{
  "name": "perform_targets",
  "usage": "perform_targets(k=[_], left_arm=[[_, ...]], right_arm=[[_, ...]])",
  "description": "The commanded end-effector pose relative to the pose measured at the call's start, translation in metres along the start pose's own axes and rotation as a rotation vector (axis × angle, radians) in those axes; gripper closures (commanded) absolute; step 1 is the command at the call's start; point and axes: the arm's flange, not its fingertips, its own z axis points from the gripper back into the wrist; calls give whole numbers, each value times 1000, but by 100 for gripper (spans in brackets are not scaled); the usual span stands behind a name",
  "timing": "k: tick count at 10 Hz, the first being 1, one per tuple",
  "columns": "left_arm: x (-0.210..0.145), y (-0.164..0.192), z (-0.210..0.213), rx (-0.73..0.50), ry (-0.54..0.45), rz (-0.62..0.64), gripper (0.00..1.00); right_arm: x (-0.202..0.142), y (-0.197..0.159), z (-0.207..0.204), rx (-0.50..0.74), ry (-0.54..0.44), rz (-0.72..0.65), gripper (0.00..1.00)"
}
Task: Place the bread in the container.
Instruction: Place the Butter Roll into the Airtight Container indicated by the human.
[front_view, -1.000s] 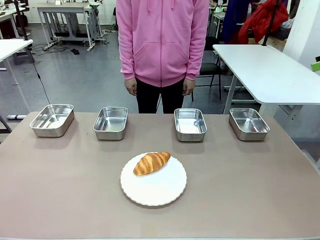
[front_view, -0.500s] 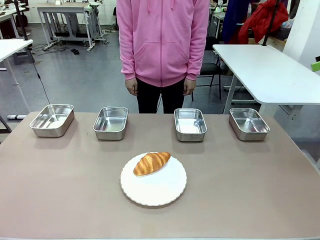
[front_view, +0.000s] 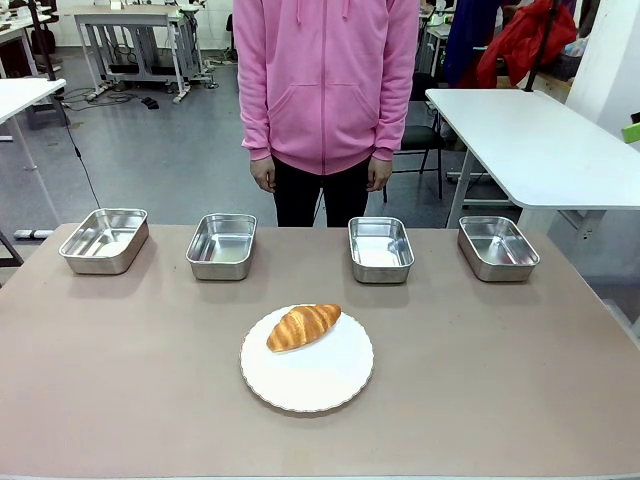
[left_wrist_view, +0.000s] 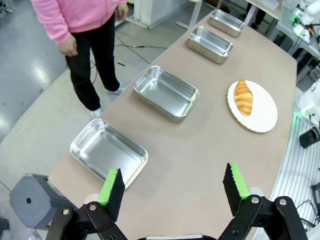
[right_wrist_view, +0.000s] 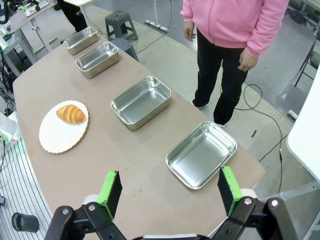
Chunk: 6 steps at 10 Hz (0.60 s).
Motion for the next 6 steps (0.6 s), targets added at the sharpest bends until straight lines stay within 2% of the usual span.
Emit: perform_targets(k=[1,6], left_arm=[[1,-1,0,-3,-4,-6,0],[1,-1,0,-3,-4,-6,0]], right_arm=[[1,1,-2,4,-21,11,0],[1,1,-2,4,-21,11,0]])
